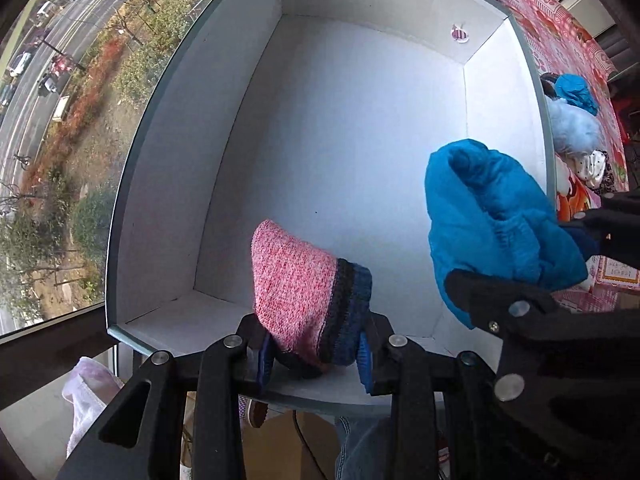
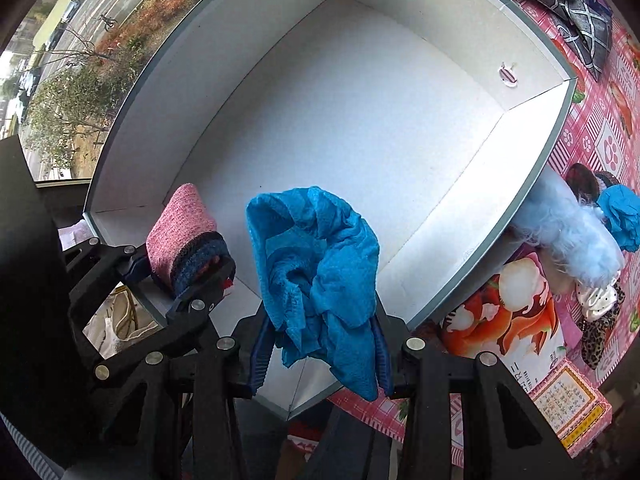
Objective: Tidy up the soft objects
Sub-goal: 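Open both tools to drop the sock and blue cloth into the box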
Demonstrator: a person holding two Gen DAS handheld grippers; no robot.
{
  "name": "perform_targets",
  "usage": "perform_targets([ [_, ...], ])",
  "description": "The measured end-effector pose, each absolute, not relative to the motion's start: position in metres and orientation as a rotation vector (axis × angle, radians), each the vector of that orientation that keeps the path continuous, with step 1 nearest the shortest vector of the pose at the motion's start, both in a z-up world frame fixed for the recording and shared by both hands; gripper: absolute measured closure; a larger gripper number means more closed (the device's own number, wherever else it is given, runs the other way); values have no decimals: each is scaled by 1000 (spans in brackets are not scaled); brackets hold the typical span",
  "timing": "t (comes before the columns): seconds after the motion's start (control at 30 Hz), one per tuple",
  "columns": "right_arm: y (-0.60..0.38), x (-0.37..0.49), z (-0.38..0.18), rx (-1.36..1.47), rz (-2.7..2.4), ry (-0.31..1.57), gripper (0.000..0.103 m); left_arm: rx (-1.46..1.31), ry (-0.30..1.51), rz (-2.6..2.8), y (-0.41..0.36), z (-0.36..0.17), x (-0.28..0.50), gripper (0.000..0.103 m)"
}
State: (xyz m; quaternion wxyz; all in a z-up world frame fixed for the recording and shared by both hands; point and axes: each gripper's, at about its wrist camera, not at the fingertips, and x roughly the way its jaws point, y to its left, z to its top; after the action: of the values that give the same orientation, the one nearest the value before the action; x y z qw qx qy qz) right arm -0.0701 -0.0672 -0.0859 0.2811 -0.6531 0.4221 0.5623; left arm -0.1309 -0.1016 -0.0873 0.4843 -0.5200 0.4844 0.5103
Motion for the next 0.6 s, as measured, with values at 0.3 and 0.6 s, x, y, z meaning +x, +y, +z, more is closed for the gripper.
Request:
perform_targets([
  [0.3,-45,-72,-66,-1697,1554,1082,59,-1245,1106,1273,-97,-65,-138,60],
  [0.6,-43,-69,-42,-1628,1631,1041,13,-1205,953,1232,-111,-35,-144,15],
])
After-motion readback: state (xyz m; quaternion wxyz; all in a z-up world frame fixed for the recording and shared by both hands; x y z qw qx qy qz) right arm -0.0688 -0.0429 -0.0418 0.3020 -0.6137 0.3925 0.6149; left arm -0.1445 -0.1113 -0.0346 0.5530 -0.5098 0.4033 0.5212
